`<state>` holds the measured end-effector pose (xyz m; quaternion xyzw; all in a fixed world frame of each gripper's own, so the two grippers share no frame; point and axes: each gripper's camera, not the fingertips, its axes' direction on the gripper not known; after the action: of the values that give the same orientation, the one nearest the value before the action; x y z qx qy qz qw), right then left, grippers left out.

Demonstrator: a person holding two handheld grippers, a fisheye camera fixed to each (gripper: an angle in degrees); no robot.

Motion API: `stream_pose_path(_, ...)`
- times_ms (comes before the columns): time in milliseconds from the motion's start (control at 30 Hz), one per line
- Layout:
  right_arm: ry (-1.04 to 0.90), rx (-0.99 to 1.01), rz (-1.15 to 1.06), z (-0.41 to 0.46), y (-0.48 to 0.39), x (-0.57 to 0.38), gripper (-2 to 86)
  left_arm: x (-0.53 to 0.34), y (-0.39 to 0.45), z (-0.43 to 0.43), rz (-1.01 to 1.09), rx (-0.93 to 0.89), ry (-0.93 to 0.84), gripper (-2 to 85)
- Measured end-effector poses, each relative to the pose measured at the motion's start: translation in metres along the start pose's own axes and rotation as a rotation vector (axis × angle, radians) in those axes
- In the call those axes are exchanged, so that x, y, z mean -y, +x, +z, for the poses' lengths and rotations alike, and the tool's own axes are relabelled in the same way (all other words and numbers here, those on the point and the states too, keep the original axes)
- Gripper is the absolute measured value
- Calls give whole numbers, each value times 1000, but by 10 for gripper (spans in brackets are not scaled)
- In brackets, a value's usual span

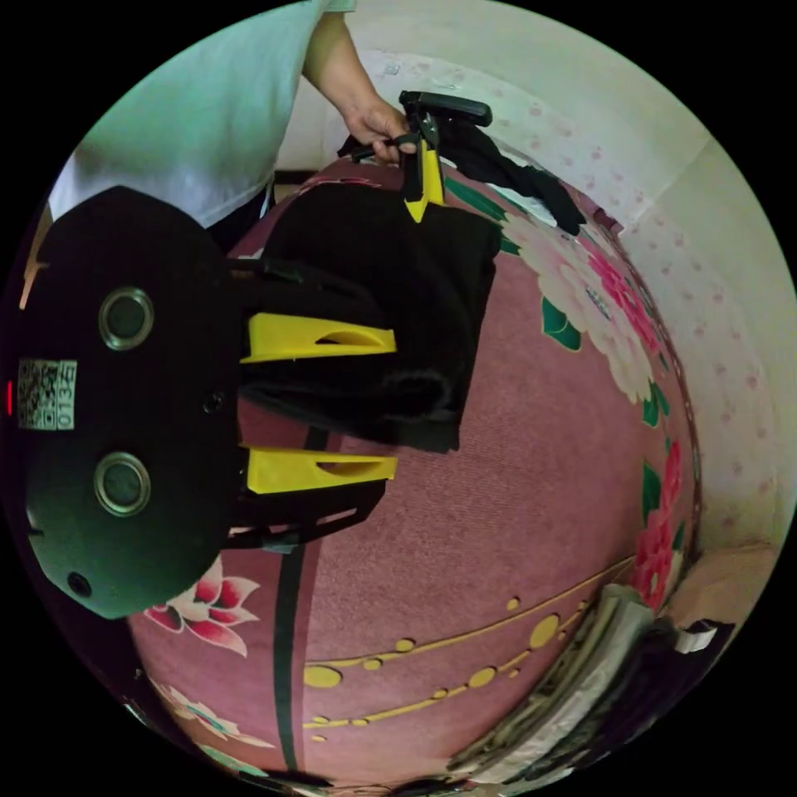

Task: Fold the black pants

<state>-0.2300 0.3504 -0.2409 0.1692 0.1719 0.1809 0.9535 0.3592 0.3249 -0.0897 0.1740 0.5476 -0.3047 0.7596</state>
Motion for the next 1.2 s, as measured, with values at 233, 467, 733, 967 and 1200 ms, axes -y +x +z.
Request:
stream_pose_path(233, 25, 27, 98, 1, 11, -5, 114, 19, -14, -10, 50, -22, -8, 147)
stream_pose_path(467, -43, 3, 17, -4, 4, 10, 73, 38, -40, -21, -122, -128, -30, 50)
stream_pose_path(733, 265, -192, -169, -127, -15, -20, 68, 68, 19, -108, 59, -246, 287, 41)
stream_pose_path(967, 475, -311, -143, -265, 89, -11, 65, 182, 123, -138, 303, -341, 410, 42)
stream_pose_path(1200, 596, -415, -115, -378, 212, 84, 66, 373, 219, -172, 471, -353, 458, 44)
